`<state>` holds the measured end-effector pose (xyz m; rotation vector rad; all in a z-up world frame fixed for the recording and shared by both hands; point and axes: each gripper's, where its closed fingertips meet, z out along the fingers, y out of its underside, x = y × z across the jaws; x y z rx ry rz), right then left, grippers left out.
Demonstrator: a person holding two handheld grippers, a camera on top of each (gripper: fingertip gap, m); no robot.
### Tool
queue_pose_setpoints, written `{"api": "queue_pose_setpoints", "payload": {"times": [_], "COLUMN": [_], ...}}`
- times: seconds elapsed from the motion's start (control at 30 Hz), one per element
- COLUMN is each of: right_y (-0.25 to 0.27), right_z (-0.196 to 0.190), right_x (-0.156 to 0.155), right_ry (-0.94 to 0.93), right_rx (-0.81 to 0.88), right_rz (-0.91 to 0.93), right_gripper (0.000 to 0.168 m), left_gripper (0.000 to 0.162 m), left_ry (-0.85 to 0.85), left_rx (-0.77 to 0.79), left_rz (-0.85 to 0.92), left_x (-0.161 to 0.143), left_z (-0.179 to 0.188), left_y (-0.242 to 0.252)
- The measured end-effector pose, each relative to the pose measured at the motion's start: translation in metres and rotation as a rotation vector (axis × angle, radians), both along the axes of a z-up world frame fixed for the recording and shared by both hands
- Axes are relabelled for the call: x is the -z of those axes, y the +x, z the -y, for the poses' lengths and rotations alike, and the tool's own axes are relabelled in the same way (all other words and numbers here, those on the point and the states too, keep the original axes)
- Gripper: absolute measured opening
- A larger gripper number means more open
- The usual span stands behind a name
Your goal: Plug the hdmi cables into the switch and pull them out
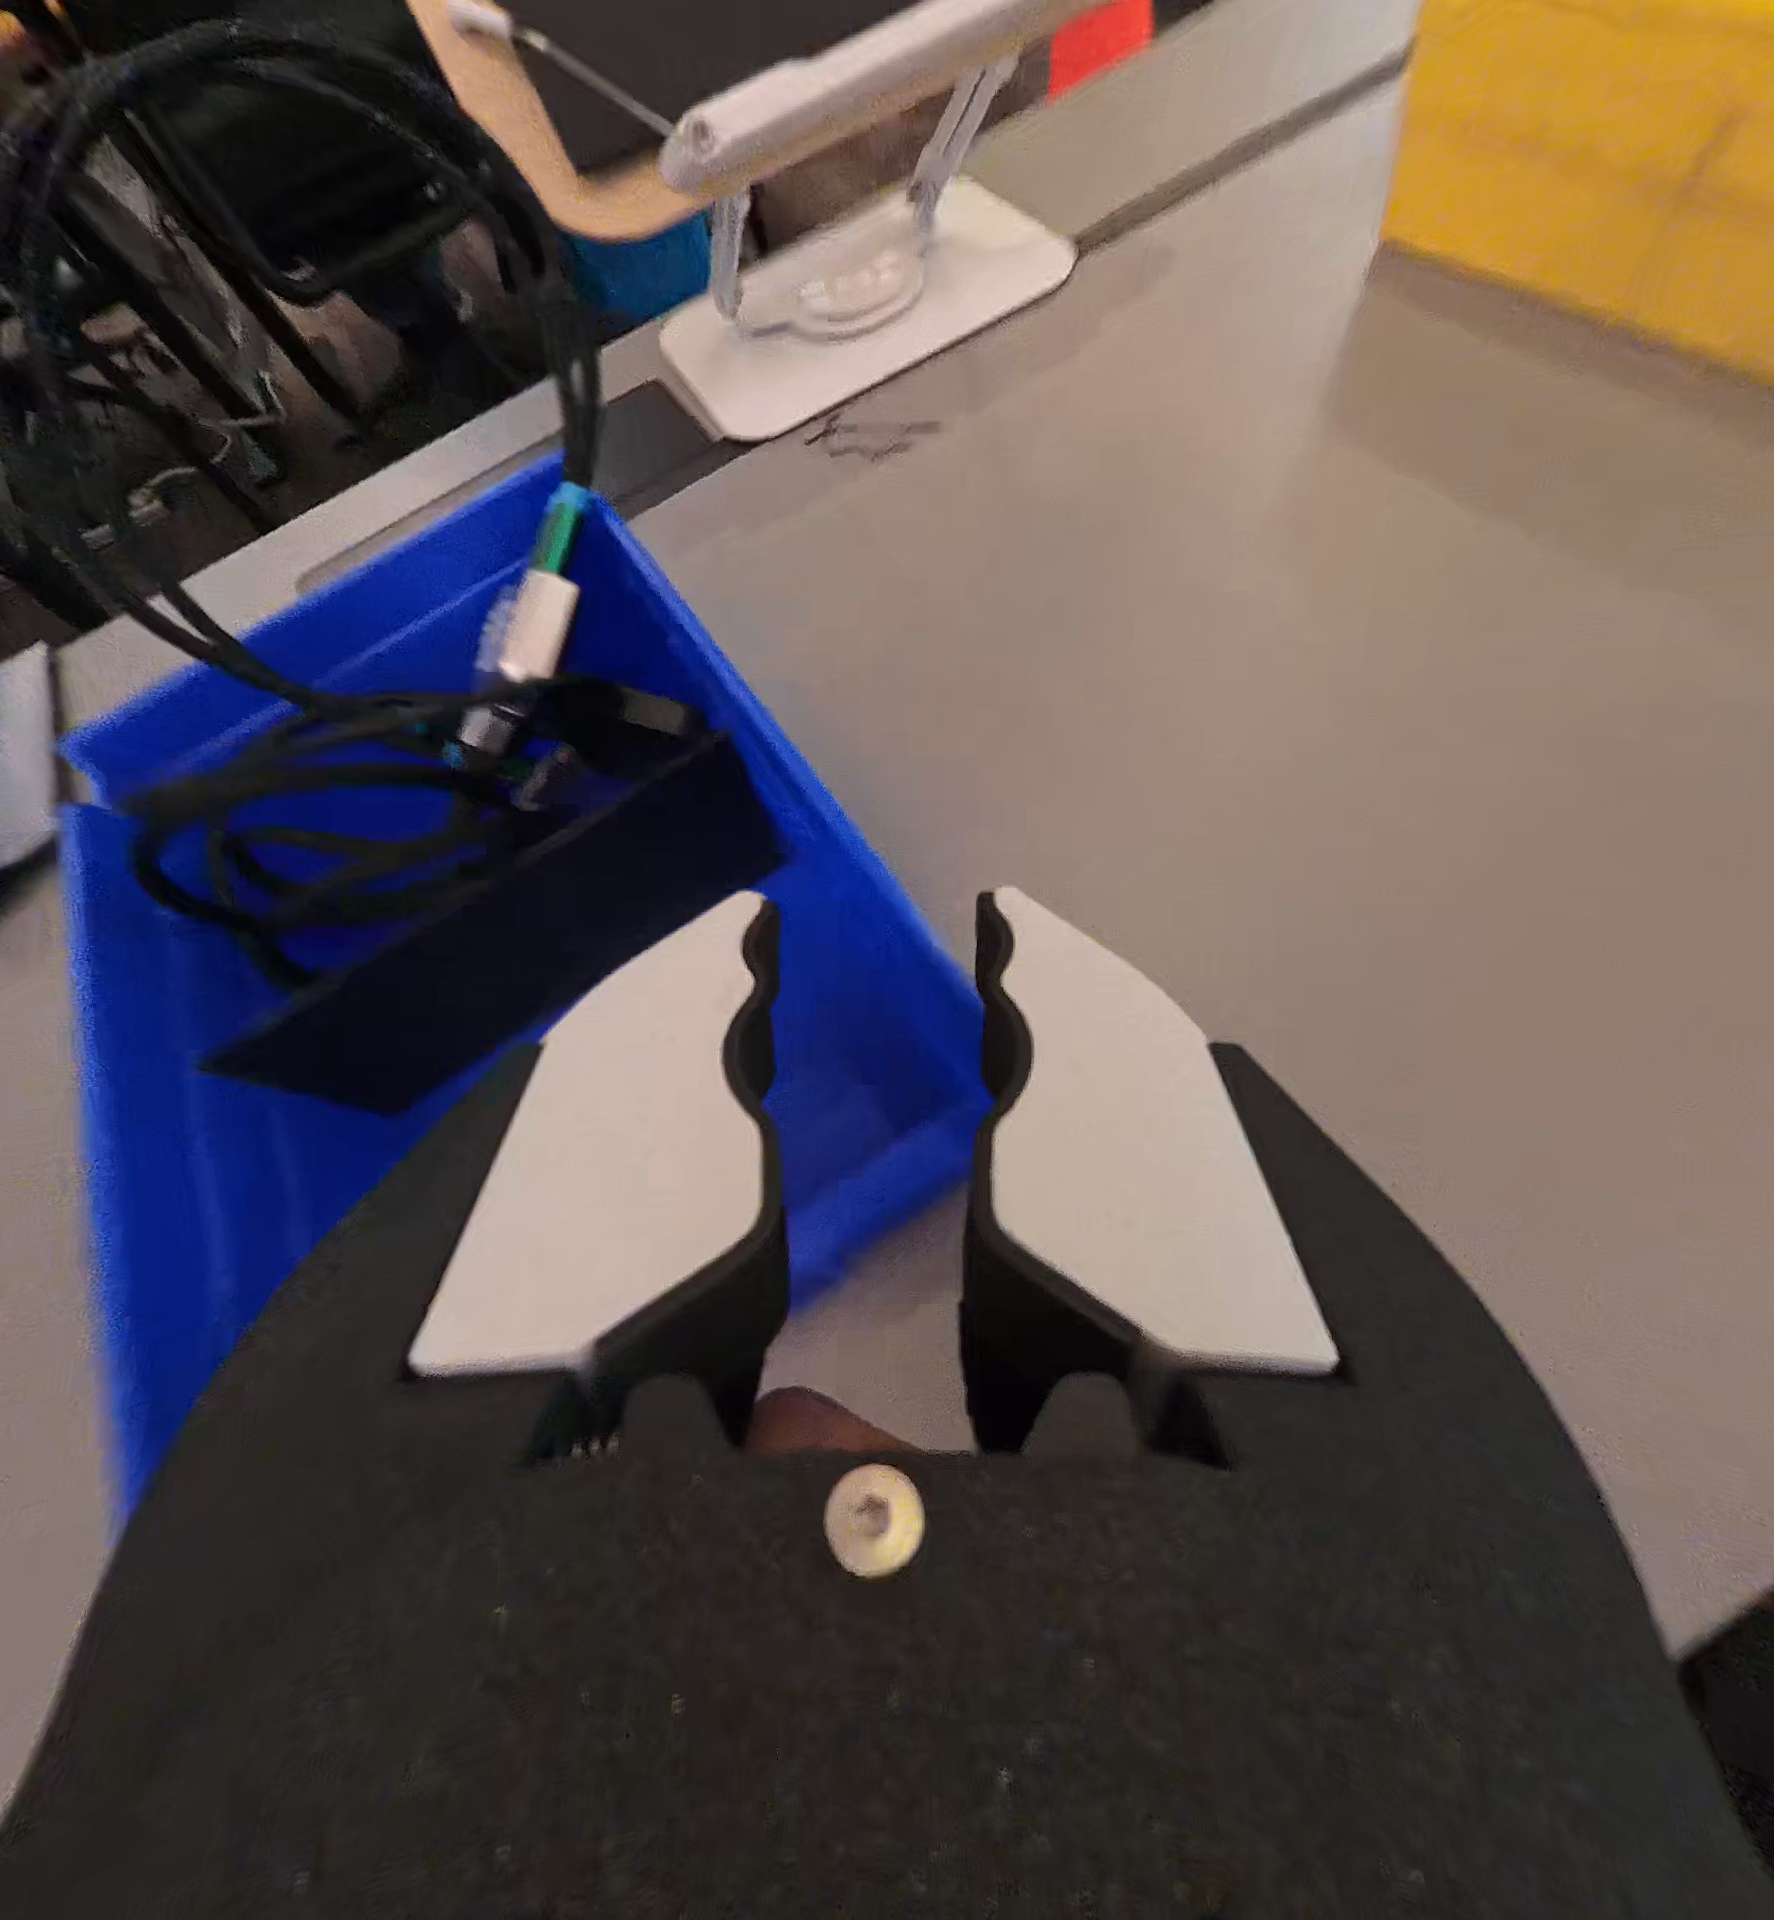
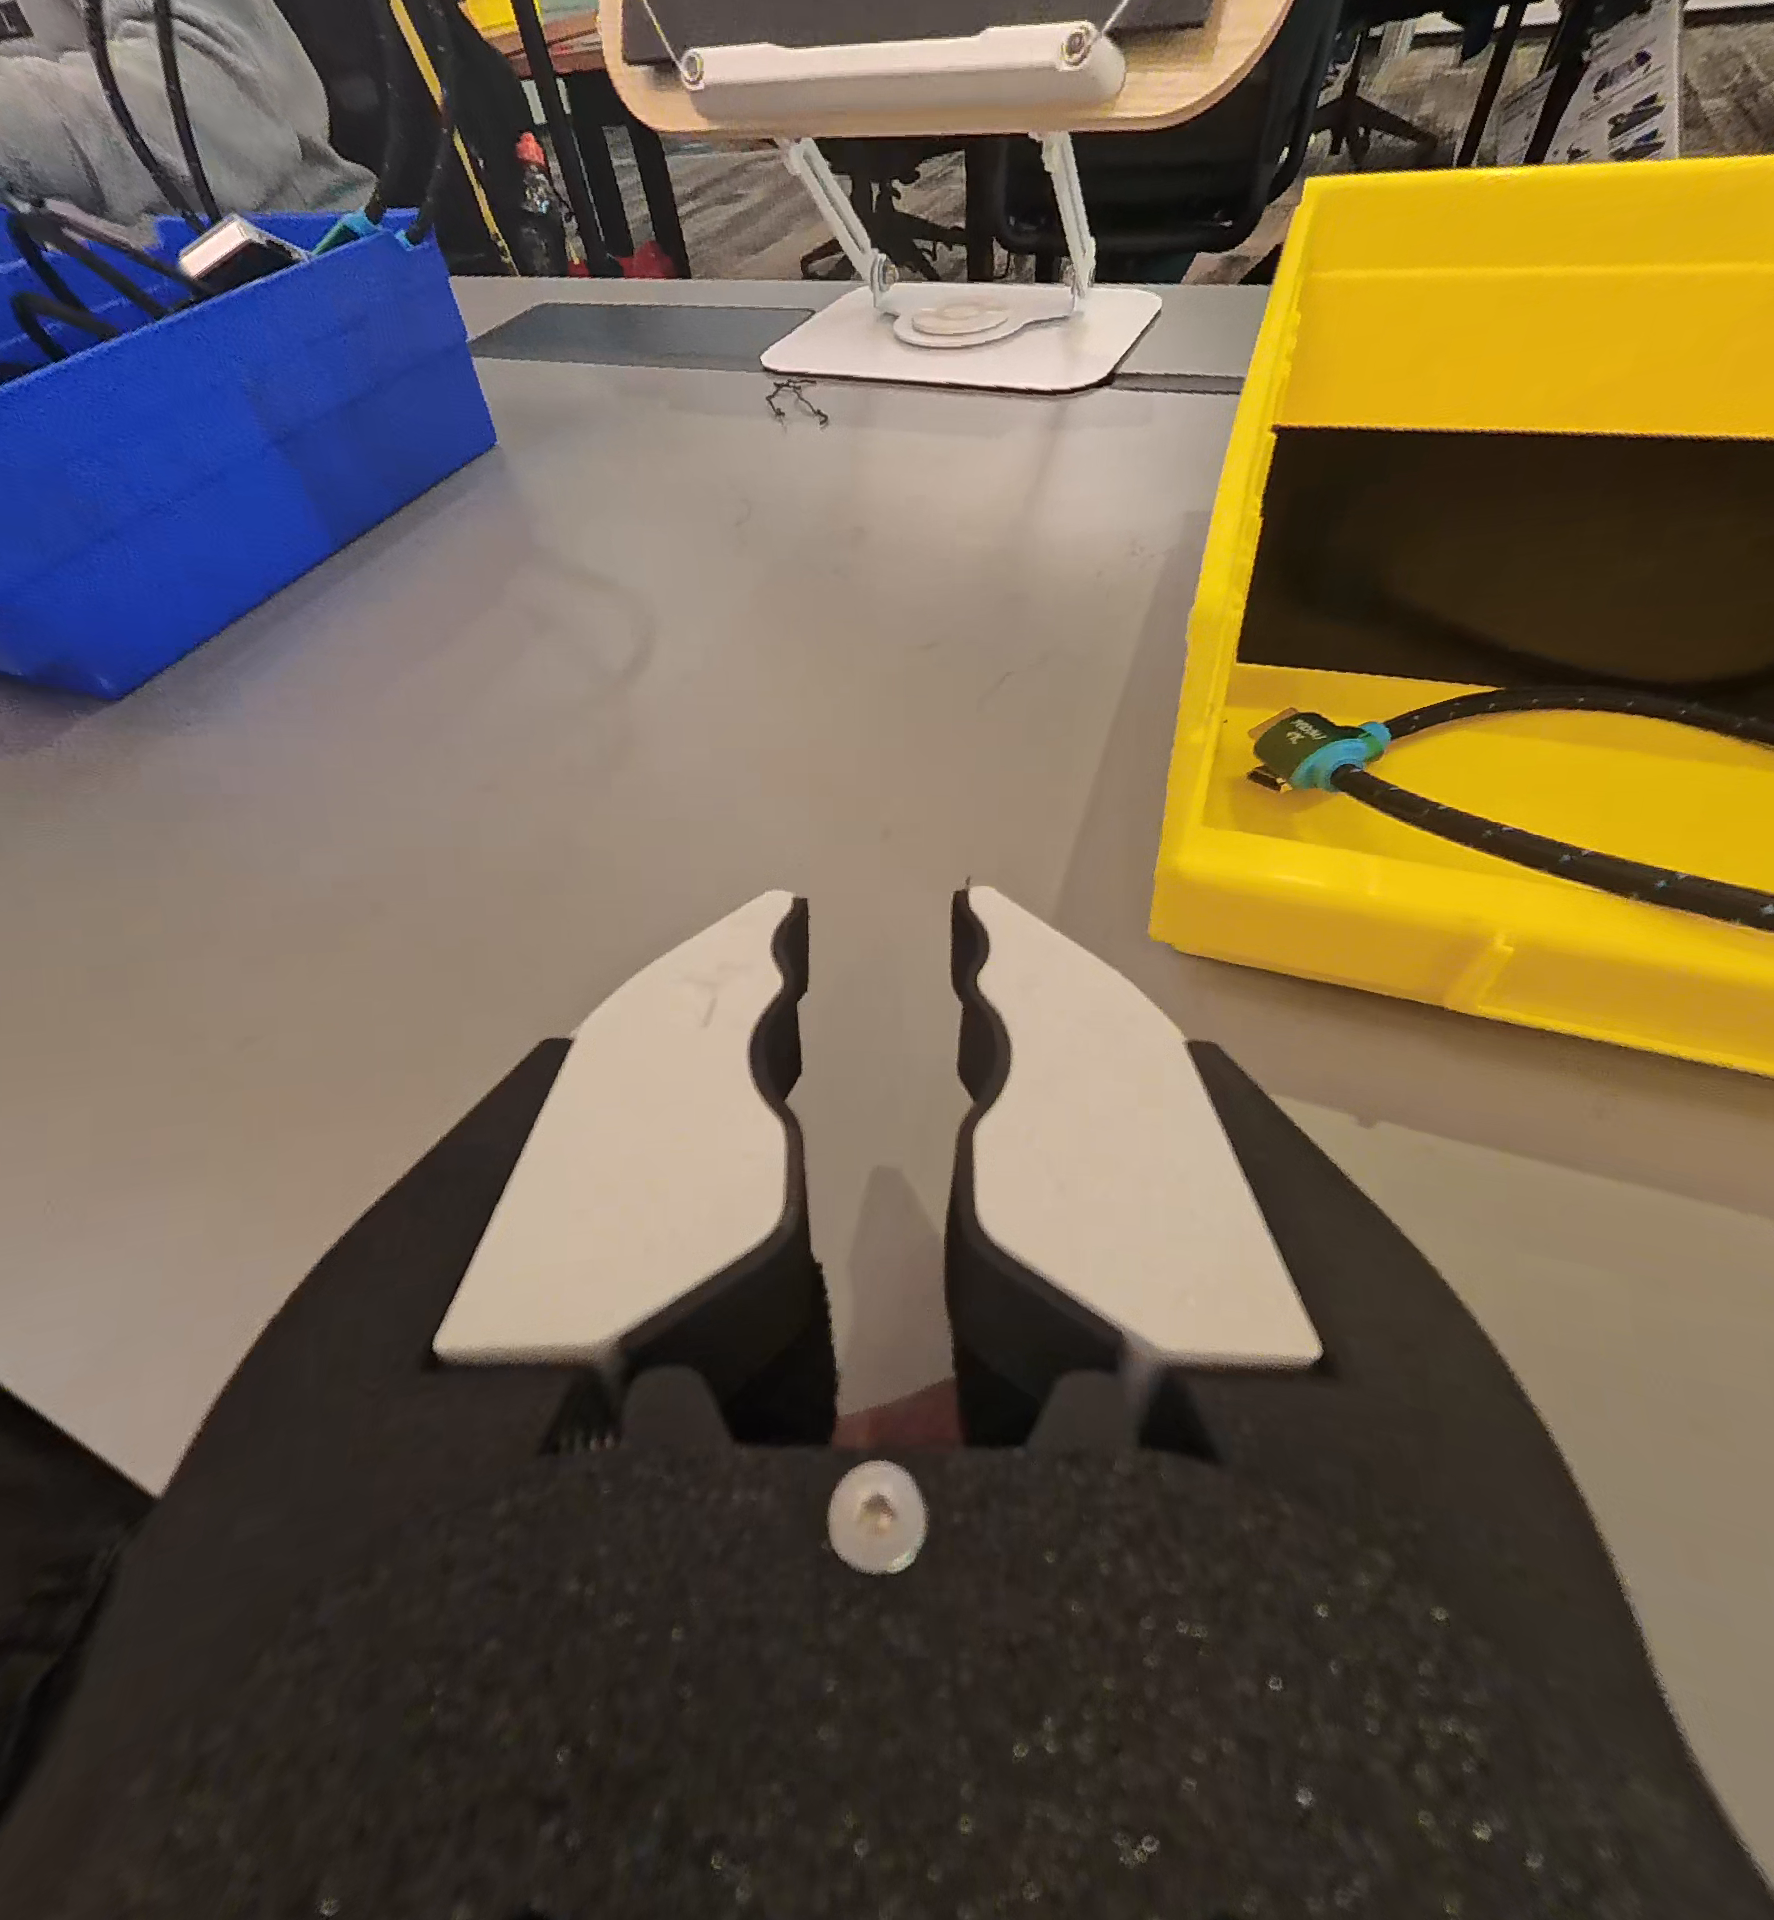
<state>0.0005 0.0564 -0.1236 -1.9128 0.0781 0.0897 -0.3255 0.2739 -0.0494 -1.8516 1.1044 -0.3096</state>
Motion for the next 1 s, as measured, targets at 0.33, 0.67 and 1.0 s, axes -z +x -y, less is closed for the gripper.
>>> {"api": "queue_pose_setpoints", "payload": {"times": [0.33, 0.67, 1.0], "right_y": [0.004, 0.013, 0.007], "right_z": [-0.004, 0.008, 0.003], "right_x": [0.006, 0.009, 0.009], "right_ry": [-0.021, -0.03, -0.043], "right_rx": [0.0, 0.034, 0.025], "right_rz": [-0.134, -0.146, -0.087], "right_gripper": [0.026, 0.026, 0.025], "left_gripper": [0.025, 0.004, 0.003], "left_ry": [-0.006, -0.066, -0.091], "left_rx": [0.08, 0.152, 0.098], "left_rz": [-0.676, -0.432, 0.149], "left_x": [0.039, -0.023, -0.149], "left_z": [-0.149, -0.134, -0.156], "left_y": [0.0, 0.002, -0.007]}}
